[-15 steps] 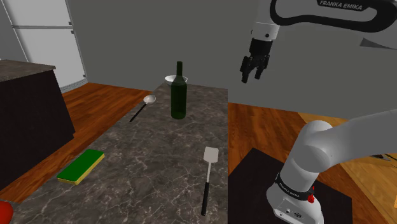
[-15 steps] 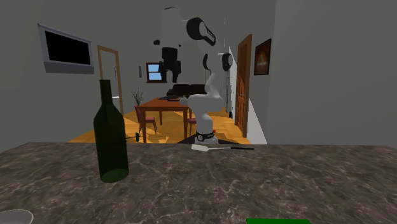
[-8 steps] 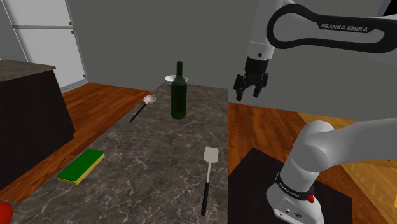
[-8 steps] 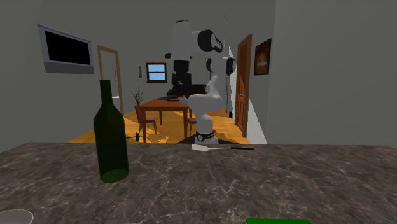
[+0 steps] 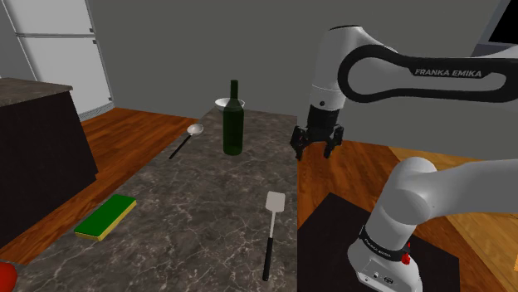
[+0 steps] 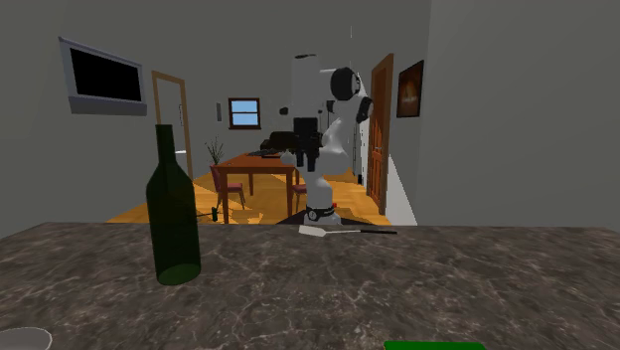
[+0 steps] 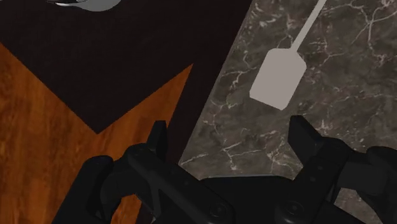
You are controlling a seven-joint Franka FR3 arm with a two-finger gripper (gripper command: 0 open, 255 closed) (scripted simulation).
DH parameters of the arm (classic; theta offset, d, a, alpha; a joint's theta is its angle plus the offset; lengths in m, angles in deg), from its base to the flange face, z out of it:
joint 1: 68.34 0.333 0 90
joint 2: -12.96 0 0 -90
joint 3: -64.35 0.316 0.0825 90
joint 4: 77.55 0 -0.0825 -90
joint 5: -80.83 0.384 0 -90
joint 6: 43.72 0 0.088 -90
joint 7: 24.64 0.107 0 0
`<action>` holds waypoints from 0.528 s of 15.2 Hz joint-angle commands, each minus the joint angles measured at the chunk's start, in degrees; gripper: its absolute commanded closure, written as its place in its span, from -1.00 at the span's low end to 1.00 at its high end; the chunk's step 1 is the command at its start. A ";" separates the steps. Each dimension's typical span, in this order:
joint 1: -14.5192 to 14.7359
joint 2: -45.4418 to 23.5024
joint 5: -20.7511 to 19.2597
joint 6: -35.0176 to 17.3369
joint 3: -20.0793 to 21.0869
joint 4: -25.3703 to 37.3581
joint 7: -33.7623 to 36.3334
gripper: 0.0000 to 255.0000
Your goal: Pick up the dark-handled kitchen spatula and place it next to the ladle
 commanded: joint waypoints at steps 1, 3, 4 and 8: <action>0.41 0.01 3.32 -1.72 3.26 -1.73 4.95 -1.00; 0.79 -0.84 6.60 -3.98 6.66 -3.02 9.54 -1.00; 0.94 -1.48 8.25 -5.22 8.41 -3.51 11.81 -1.00; 1.11 -5.57 14.68 -10.94 15.74 -4.44 20.74 -1.00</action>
